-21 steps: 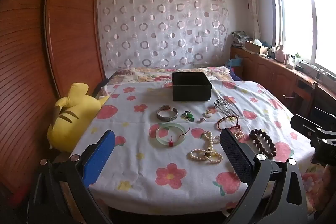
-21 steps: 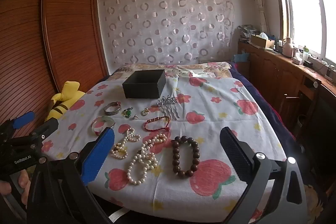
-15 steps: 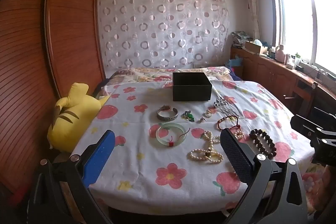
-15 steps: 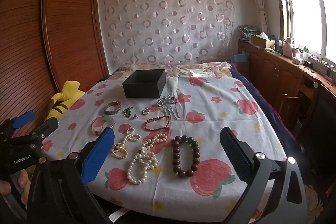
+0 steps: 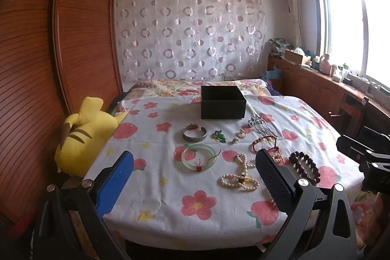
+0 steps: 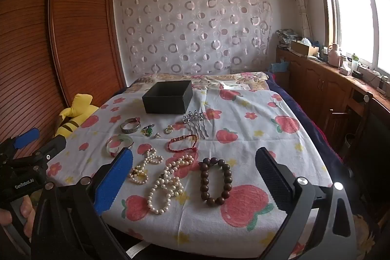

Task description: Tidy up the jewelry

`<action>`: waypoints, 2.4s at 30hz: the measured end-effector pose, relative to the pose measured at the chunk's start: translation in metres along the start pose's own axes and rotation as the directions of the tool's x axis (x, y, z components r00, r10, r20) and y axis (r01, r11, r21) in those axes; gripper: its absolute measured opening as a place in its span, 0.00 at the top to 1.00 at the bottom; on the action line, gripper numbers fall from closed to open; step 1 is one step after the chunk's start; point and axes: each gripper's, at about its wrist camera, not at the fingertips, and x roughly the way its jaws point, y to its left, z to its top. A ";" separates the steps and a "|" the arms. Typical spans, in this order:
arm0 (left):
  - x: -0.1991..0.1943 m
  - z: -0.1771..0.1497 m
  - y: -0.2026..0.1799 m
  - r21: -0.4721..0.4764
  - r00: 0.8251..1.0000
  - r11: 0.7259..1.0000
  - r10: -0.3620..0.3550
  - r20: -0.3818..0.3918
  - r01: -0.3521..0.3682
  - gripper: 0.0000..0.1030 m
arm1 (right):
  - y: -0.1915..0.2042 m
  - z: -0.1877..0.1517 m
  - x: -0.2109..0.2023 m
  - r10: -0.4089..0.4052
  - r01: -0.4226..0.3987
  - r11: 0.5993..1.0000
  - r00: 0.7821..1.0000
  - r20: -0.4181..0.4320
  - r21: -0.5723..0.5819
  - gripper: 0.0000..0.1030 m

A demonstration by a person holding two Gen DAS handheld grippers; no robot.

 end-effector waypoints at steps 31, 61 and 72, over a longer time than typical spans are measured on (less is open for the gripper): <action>0.001 0.001 0.000 -0.003 1.000 1.000 0.000 0.008 0.001 0.06 | 0.001 0.001 0.000 0.001 -0.001 1.000 1.000 0.003 0.000 0.02; -0.001 0.000 0.001 -0.005 1.000 1.000 -0.002 0.015 0.003 0.06 | 0.001 0.001 -0.001 0.003 -0.003 1.000 1.000 0.003 0.000 0.02; 0.001 0.001 -0.001 -0.006 1.000 1.000 -0.004 0.012 0.004 0.06 | 0.000 0.001 0.000 0.004 -0.004 1.000 1.000 0.003 0.000 0.02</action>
